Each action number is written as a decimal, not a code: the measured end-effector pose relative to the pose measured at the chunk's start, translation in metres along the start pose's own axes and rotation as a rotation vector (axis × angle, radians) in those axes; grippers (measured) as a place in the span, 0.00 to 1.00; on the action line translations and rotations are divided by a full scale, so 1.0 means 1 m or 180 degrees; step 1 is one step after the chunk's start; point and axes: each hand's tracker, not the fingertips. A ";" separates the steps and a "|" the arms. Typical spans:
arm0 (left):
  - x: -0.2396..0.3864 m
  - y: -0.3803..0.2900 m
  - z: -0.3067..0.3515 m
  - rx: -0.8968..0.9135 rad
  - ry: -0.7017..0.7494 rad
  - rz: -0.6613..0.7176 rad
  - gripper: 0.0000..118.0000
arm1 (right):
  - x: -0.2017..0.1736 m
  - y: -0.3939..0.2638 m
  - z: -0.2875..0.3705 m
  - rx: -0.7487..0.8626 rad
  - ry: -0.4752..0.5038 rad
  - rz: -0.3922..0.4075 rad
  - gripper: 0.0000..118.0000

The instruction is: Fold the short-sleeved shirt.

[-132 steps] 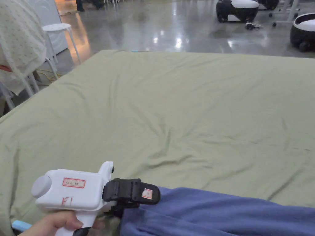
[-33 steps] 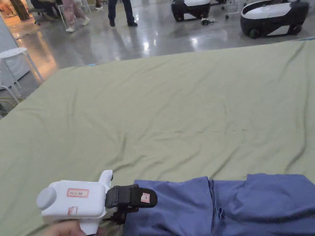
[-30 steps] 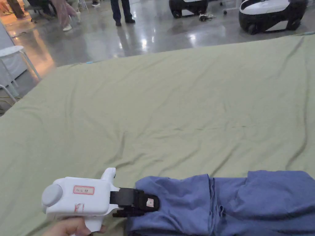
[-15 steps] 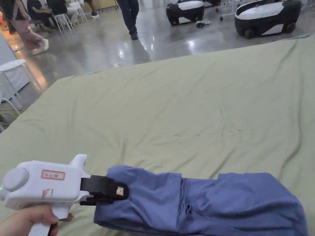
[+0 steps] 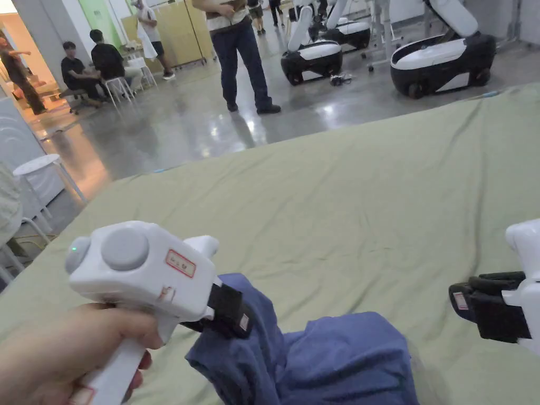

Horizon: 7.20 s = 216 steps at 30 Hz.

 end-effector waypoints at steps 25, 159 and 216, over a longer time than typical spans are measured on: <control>0.099 0.010 -0.139 -0.0219 -0.0163 0.0097 0.00 | 0.050 0.007 0.021 0.0181 -0.0117 -0.0531 0.00; 0.026 -0.085 0.053 0.3201 0.1150 -0.0210 0.00 | -0.024 0.028 -0.002 0.1409 -0.1143 0.0222 0.00; 0.055 -0.060 0.082 0.3575 0.1048 0.0210 0.94 | -0.124 0.083 -0.016 0.1633 -0.1091 0.0414 1.00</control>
